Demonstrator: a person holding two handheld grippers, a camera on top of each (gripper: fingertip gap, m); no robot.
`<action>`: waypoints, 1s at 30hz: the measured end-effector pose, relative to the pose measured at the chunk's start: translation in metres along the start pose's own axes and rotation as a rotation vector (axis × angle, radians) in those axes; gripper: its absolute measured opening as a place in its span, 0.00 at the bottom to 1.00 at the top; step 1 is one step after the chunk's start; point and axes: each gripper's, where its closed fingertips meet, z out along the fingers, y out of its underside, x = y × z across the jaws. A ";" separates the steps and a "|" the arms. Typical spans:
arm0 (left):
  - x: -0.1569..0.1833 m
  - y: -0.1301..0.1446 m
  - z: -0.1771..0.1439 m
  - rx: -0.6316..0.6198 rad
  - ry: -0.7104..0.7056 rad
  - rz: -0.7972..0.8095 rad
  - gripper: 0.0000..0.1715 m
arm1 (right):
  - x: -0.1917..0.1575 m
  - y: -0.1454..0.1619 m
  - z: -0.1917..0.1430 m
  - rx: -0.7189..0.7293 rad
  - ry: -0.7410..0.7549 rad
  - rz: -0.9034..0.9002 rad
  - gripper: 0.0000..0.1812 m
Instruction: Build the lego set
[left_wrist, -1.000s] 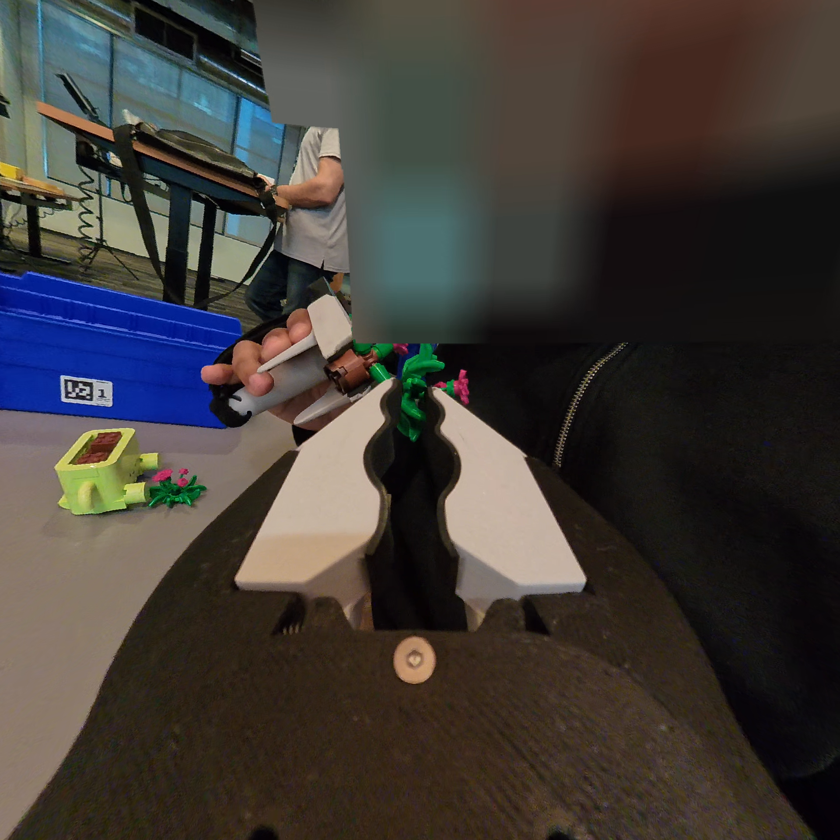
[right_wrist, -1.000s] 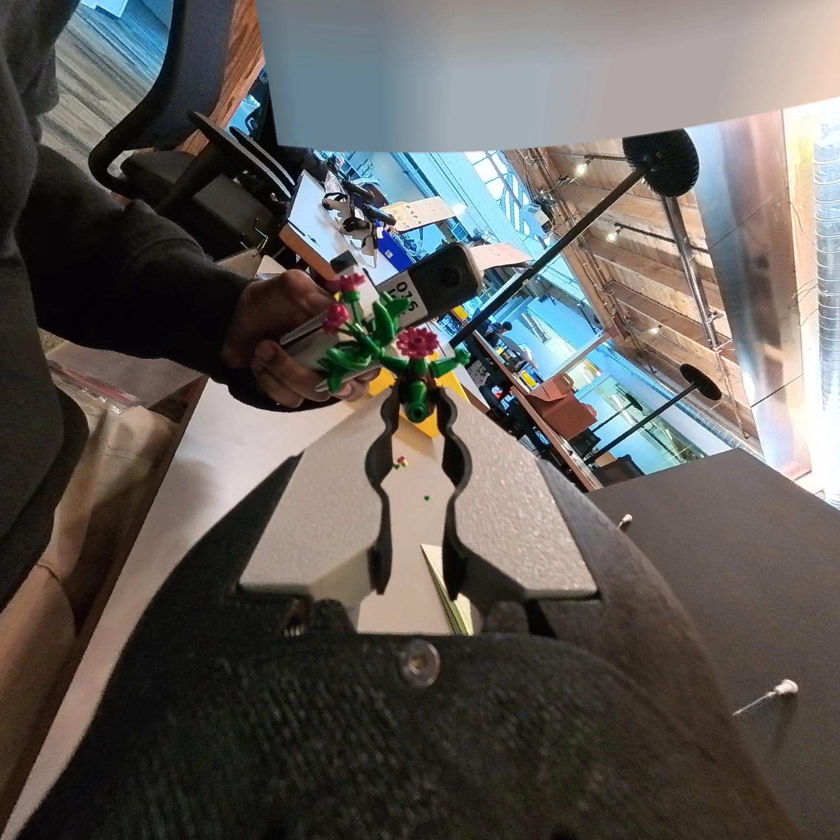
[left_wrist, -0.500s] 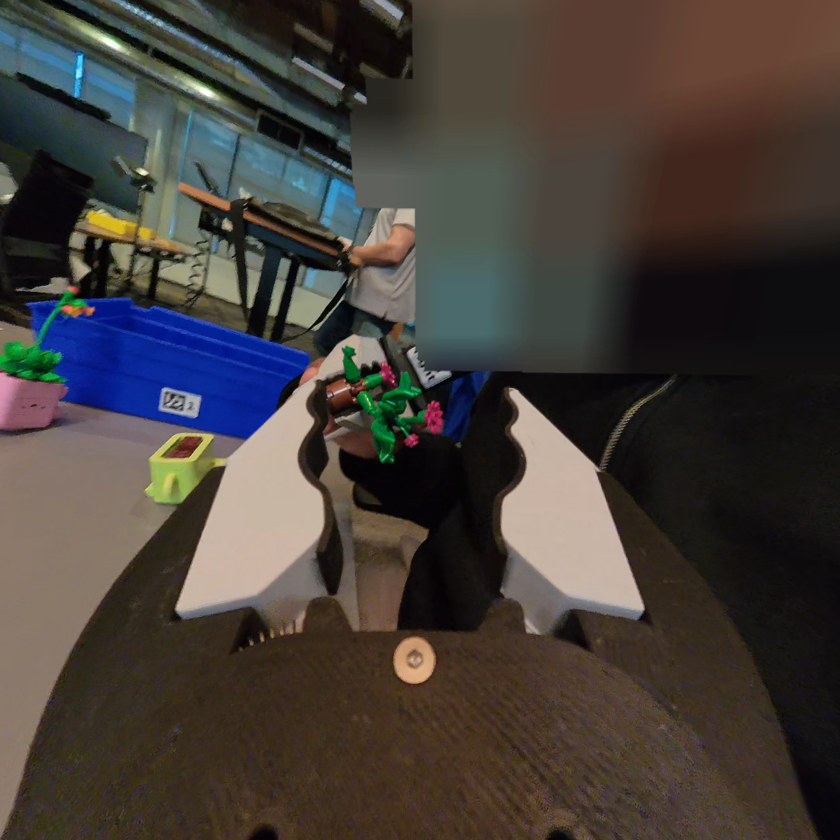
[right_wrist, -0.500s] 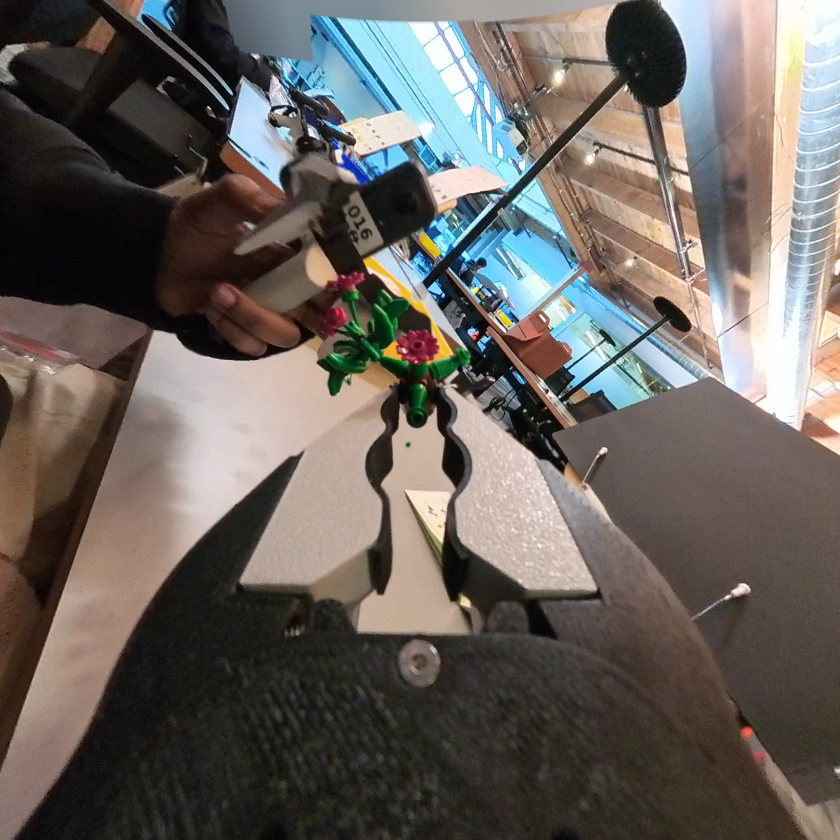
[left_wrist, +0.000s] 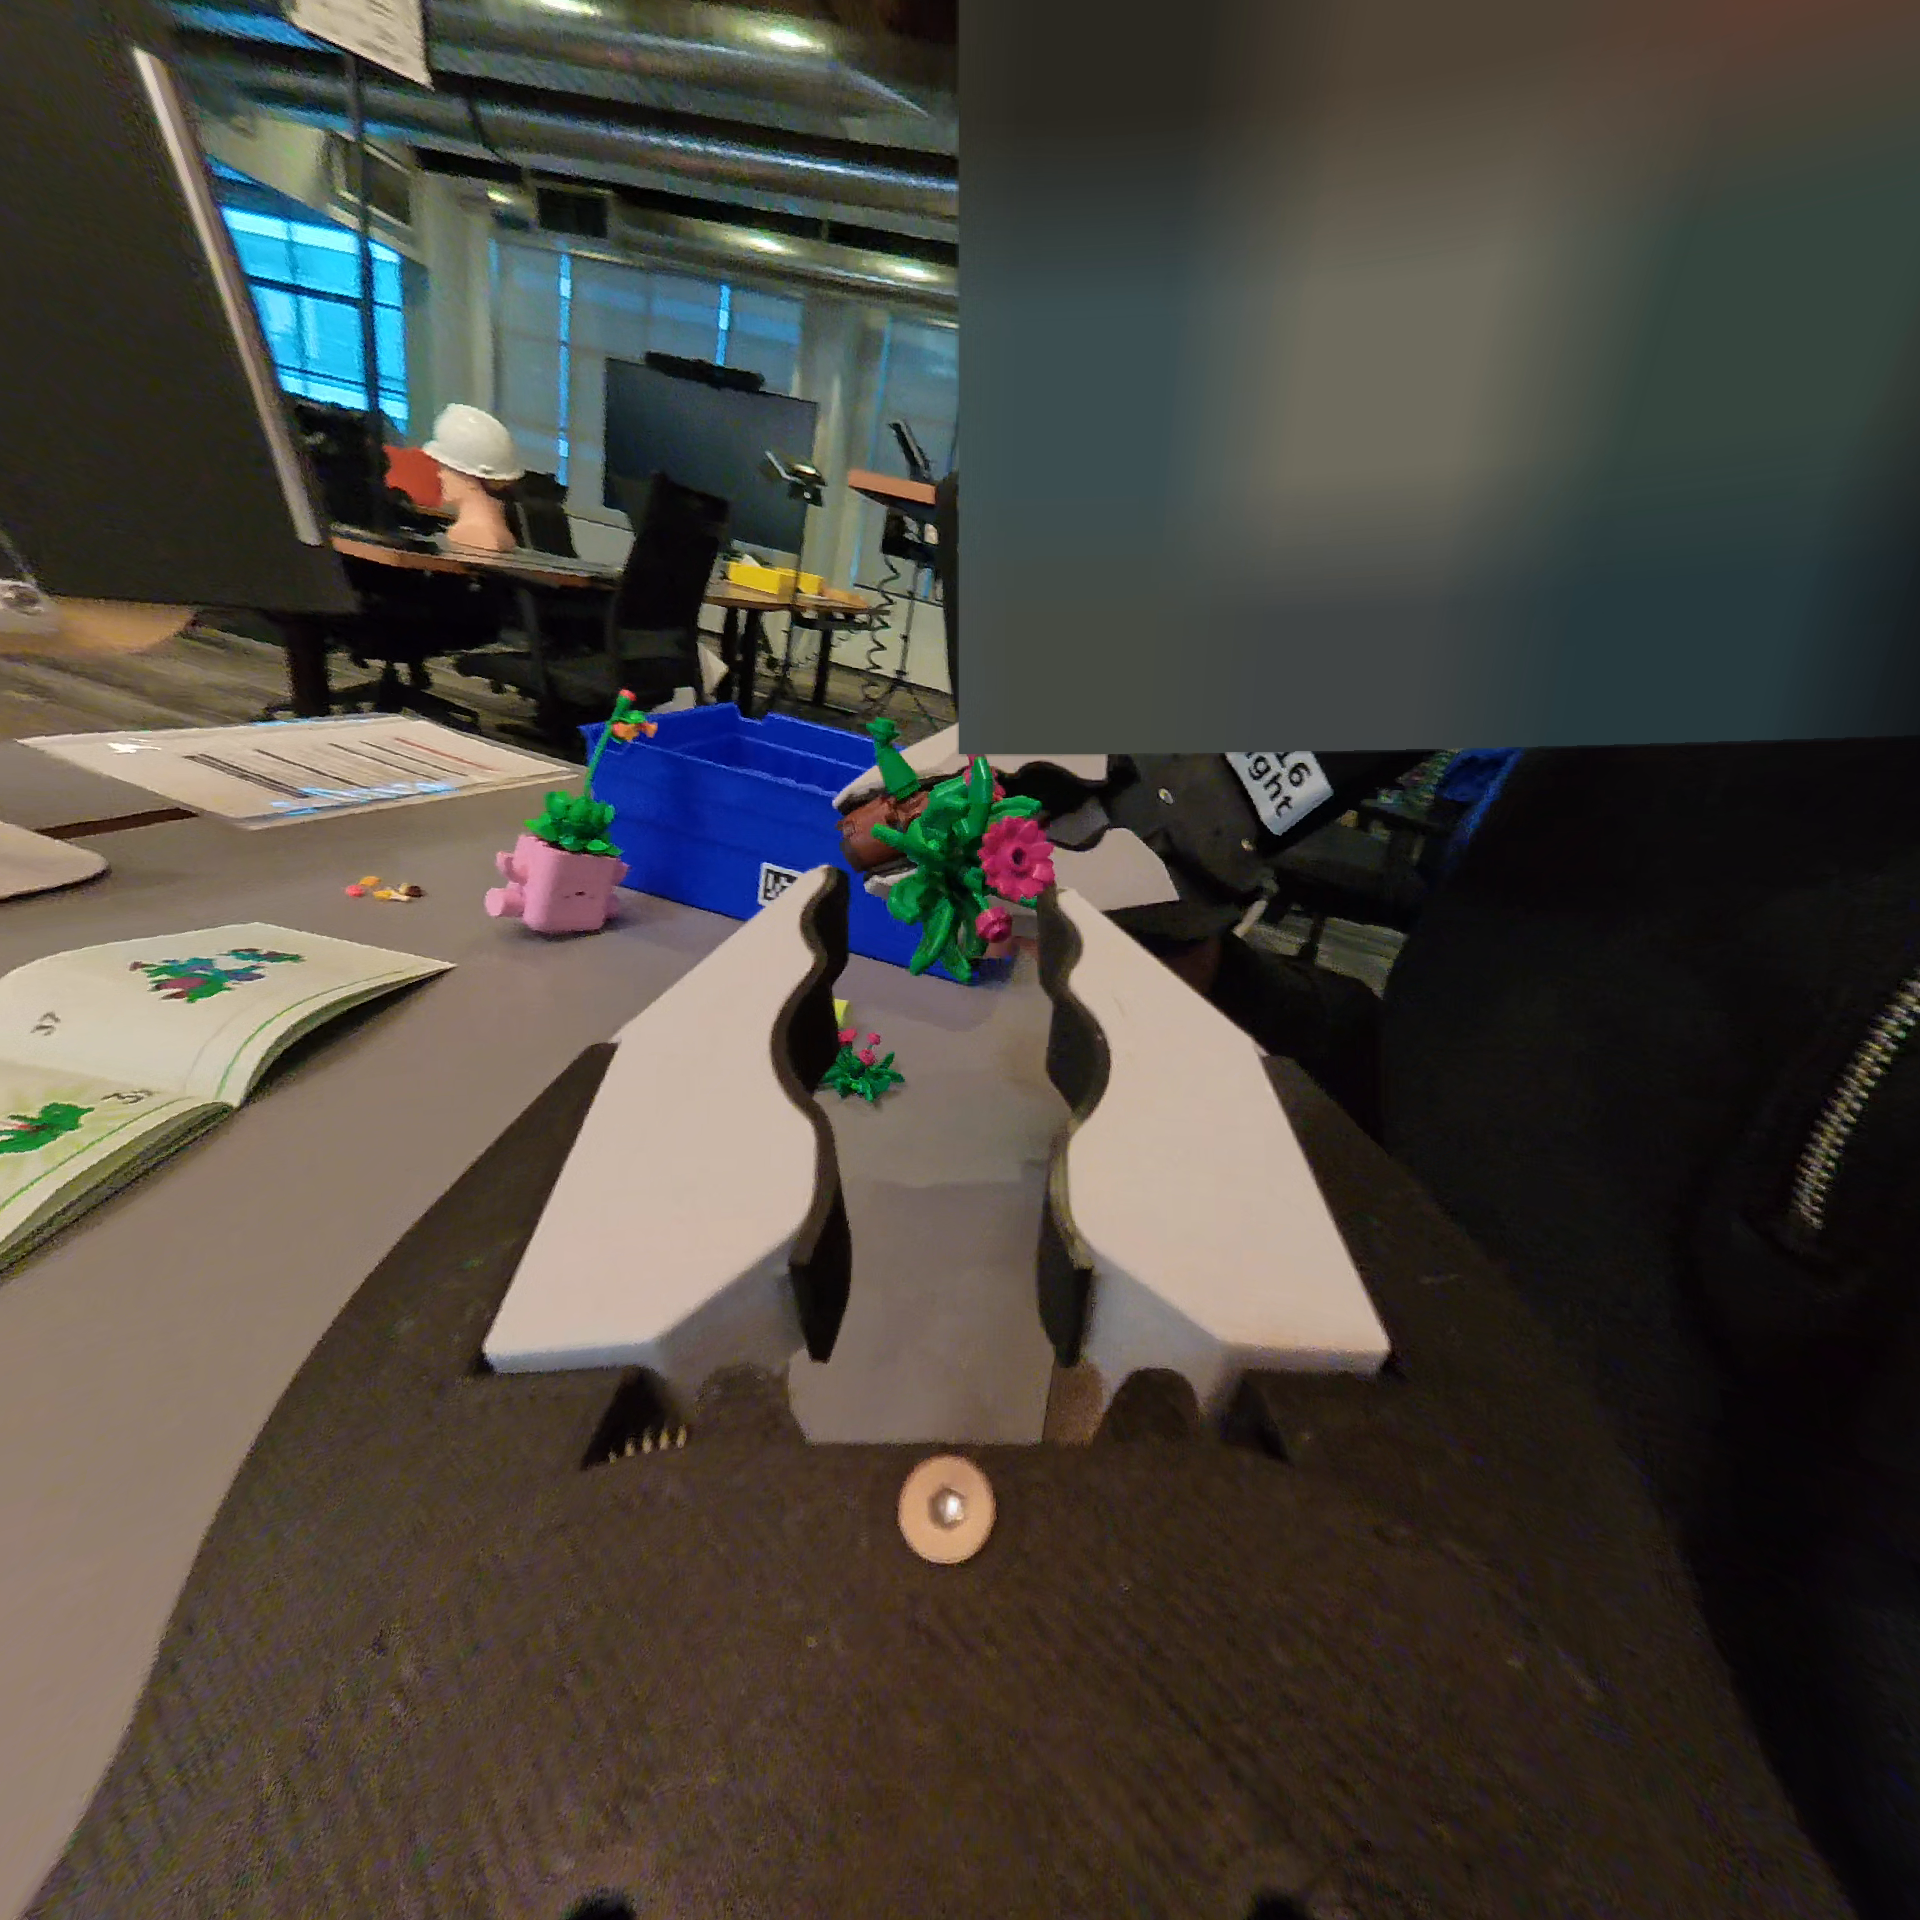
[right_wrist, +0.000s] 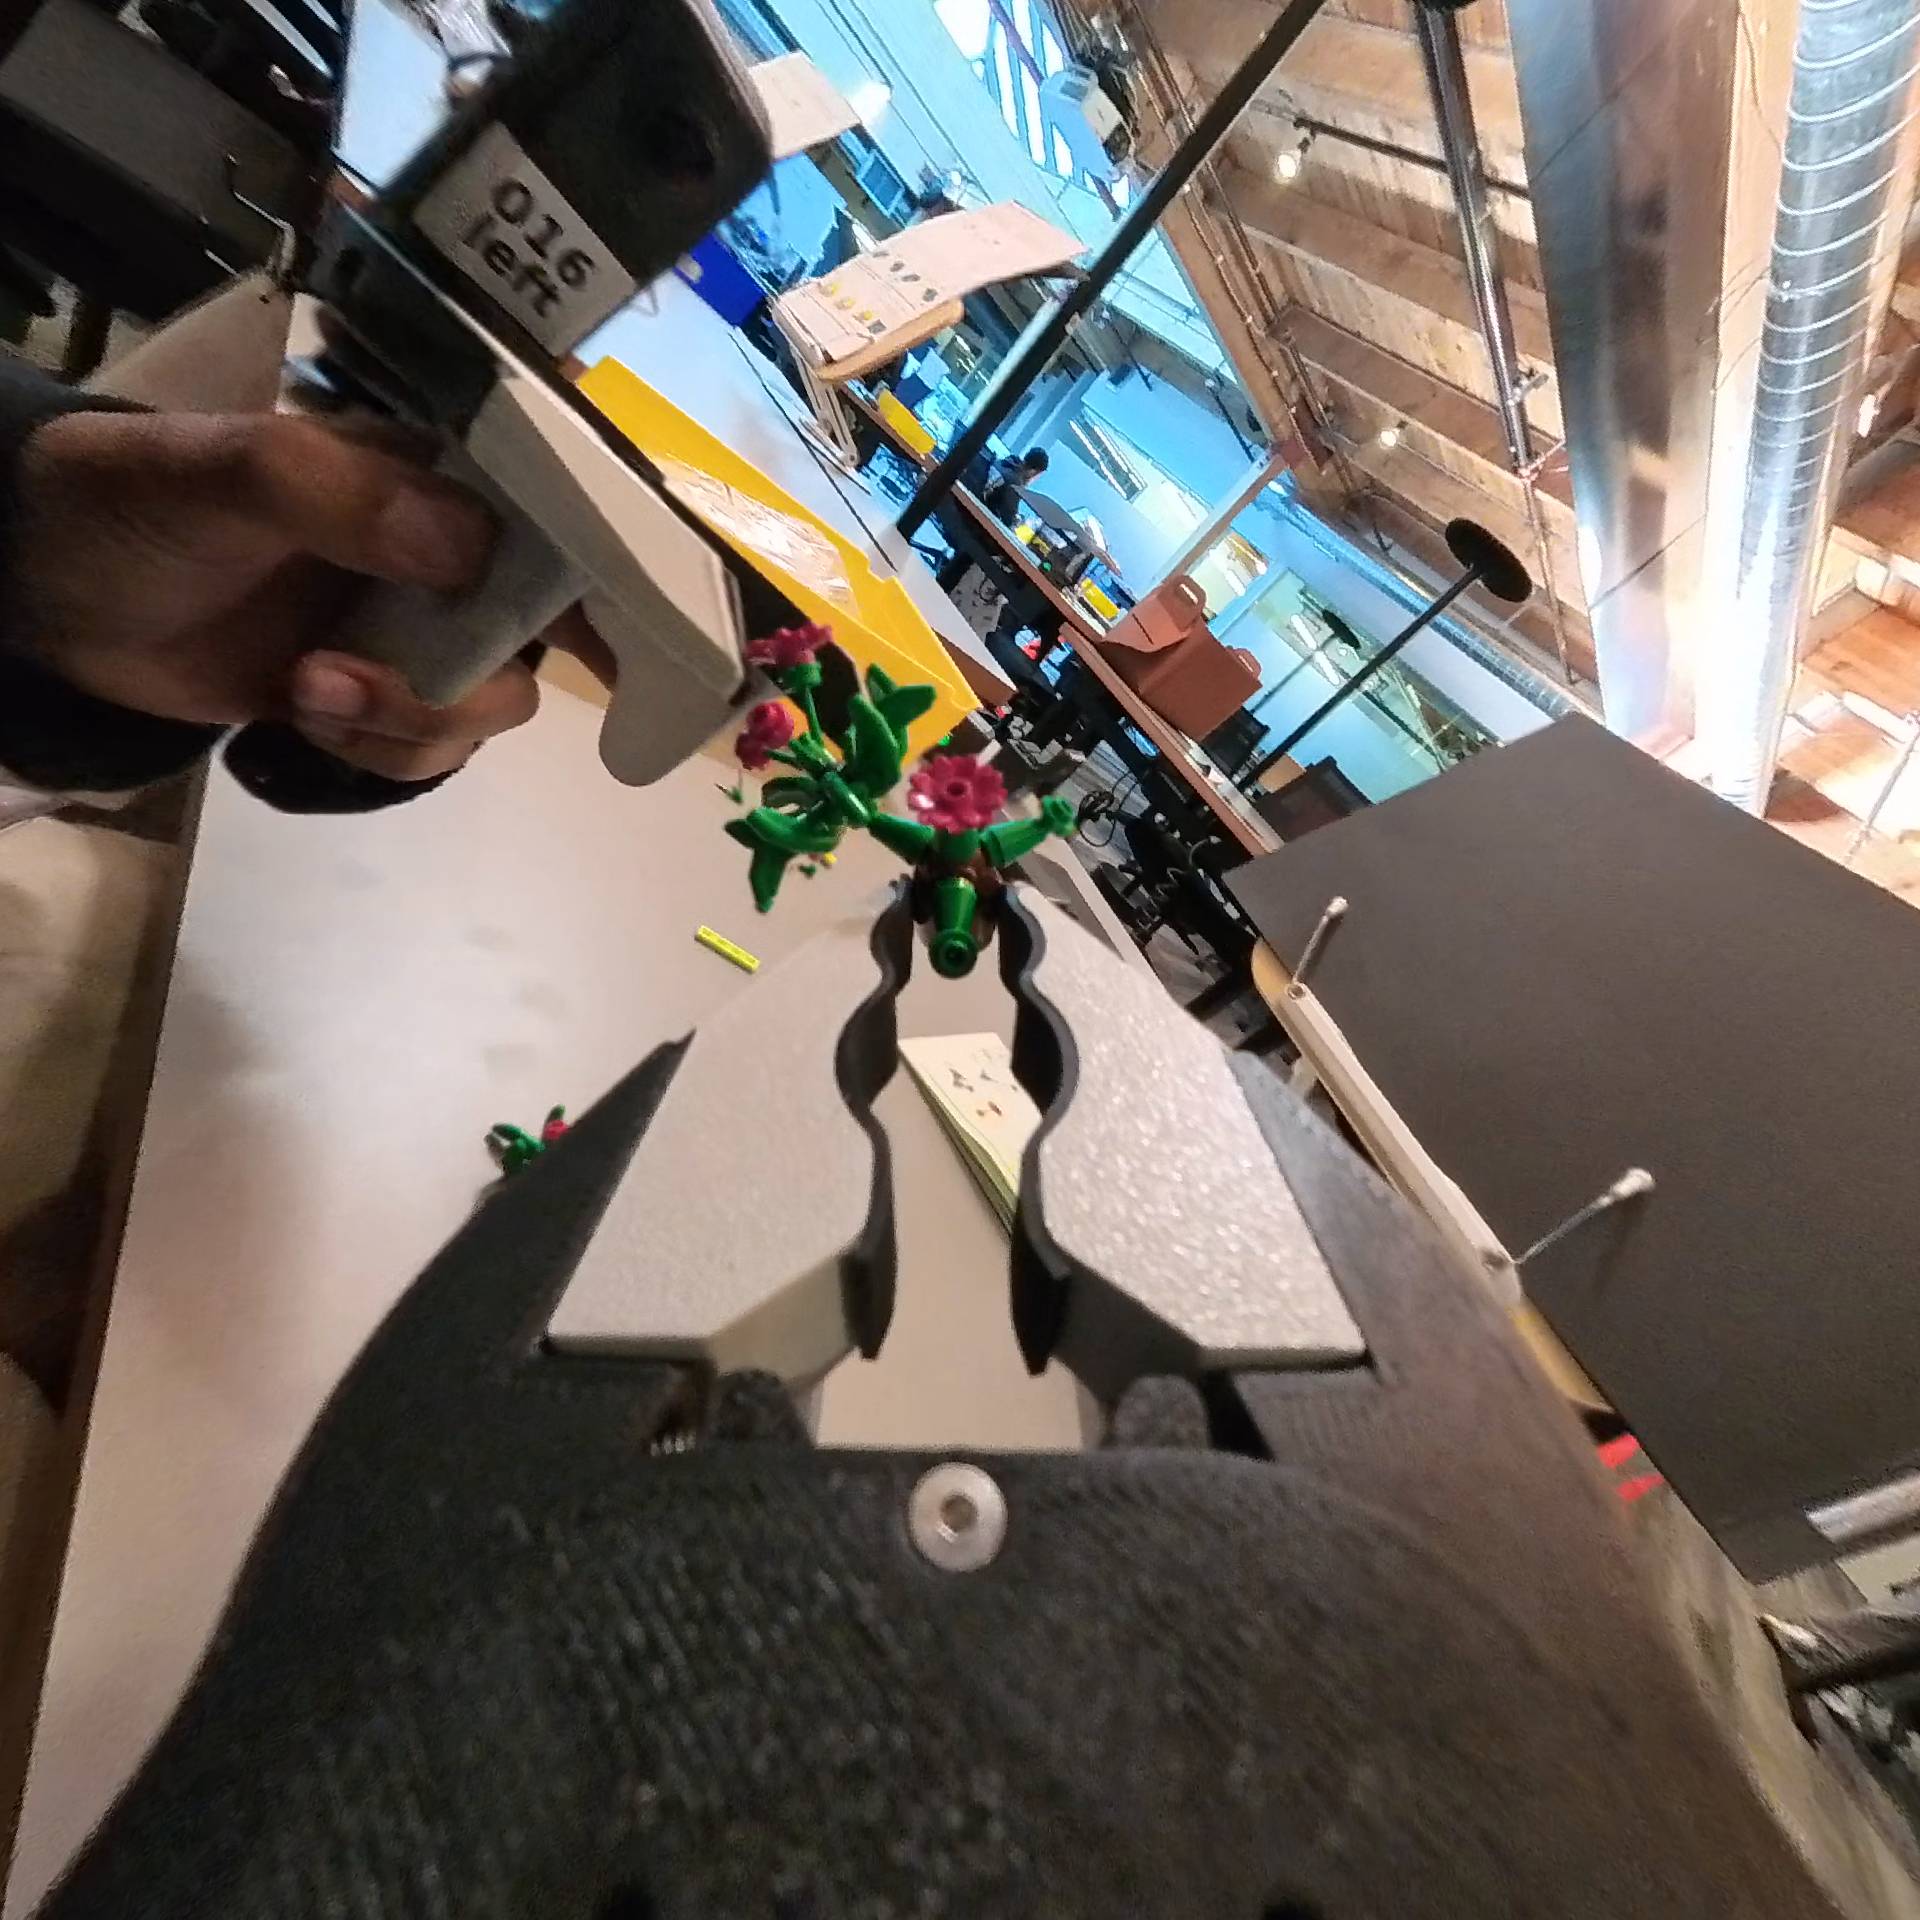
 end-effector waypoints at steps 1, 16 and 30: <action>-0.001 -0.001 0.000 0.002 -0.017 0.006 0.18 | 0.001 0.001 0.000 -0.012 0.010 -0.007 0.08; -0.021 -0.006 -0.006 0.128 -0.277 0.034 0.09 | 0.009 0.002 0.005 -0.100 0.170 -0.127 0.07; -0.014 -0.004 -0.003 0.163 -0.112 -0.107 0.05 | 0.002 -0.005 0.001 -0.007 0.117 -0.093 0.07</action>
